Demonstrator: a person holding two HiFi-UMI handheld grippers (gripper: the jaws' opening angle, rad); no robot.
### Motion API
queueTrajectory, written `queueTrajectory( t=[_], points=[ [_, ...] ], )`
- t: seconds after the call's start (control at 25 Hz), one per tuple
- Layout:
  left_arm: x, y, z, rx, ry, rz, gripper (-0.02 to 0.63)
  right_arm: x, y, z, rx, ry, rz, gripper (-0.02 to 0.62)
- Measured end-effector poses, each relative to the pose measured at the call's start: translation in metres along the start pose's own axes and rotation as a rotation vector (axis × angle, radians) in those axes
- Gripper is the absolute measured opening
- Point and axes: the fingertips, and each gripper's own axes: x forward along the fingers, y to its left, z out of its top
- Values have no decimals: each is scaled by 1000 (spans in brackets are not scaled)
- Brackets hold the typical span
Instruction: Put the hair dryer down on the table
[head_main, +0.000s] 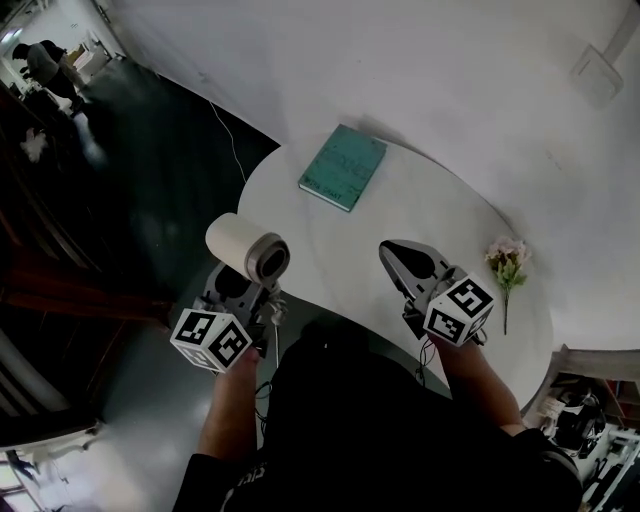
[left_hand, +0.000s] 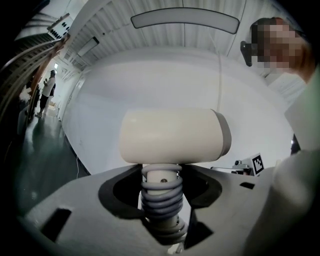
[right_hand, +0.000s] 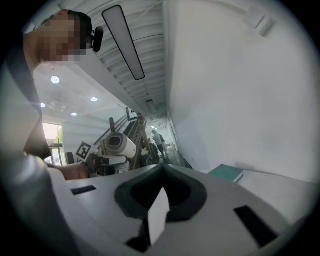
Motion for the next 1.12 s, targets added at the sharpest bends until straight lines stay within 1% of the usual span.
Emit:
queueTrajectory(
  t=[0.12,0.24,0.32,0.4,0.56,0.76,0.88,1.12],
  points=[
    [13,-5,-15,5,43,-3,232,-1,-16,-11,24,17,-16,5],
    [26,4,-30,5,84,7,232,6,-19,-21,32,44,-3,5],
    [36,13,-37,1,100,15,232,10,-22,-21,23,55,-1,5],
    [46,22,-43,-1,121,19,232,15,-30,-15,21,49,-18,6],
    [67,41,-57,19,185,13,232,29,-43,-6,21,49,-41,5],
    [97,70,-77,23,274,-6,232,52,-52,-10,38,67,-58,6],
    [113,87,-90,11,313,-11,232,60,-56,-21,46,106,-67,5],
    [141,118,-120,8,384,14,232,74,-60,-23,48,143,-80,6]
  ],
)
